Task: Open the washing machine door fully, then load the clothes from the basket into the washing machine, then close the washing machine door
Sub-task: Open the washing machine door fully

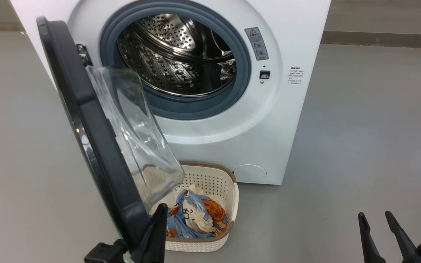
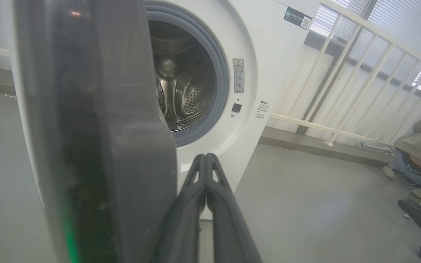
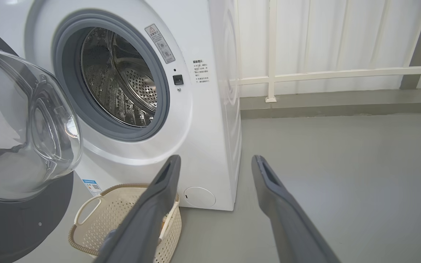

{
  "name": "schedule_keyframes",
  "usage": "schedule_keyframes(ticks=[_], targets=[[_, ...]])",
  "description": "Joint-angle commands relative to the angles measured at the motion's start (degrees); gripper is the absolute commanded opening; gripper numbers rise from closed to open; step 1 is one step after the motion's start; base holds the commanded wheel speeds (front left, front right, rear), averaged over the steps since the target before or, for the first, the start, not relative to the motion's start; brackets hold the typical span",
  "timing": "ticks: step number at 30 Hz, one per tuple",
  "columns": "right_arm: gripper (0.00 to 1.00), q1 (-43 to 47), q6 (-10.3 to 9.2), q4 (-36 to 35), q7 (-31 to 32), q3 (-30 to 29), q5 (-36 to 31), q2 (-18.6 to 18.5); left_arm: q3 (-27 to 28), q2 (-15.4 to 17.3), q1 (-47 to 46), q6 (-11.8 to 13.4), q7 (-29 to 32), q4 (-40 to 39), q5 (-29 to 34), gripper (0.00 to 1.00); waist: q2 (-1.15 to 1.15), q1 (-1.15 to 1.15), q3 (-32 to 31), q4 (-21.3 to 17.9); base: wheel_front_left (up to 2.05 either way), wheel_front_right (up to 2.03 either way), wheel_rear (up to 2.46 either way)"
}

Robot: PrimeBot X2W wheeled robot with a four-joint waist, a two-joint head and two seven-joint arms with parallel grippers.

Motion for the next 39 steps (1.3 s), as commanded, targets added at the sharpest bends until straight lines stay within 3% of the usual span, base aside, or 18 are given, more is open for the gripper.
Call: schedule_keyframes(ticks=[1,23,32,39], targets=[[1.0,-0.66,0.17,-1.19,-0.68,1.35,0.68,-0.77,2.55,0.02,-2.57,0.7,-0.96,-1.07,-0.3,0.0,0.0,0.0,0.07,0.21,0.0,0.0,0.0],[1.0,-1.19,0.17,-0.61,-0.68,1.76,0.93,-1.05,7.88,2.35,-2.88,3.97,-2.05,-2.0,-0.41,0.0,0.0,0.0,1.84,7.54,0.0,0.0,0.0],[1.0,-1.12,0.17,-0.6,-0.68,2.87,0.79,-1.24,15.1,5.09,-3.68,6.26,-3.02,0.19,-1.75,0.0,0.0,0.0,2.74,9.54,0.0,0.0,0.0],[1.0,-1.08,0.17,-0.58,-0.68,3.29,0.75,-2.01,22.92,7.07,-7.25,7.08,-4.41,6.4,-4.14,0.0,0.0,0.0,3.52,9.53,0.0,0.0,0.0]])
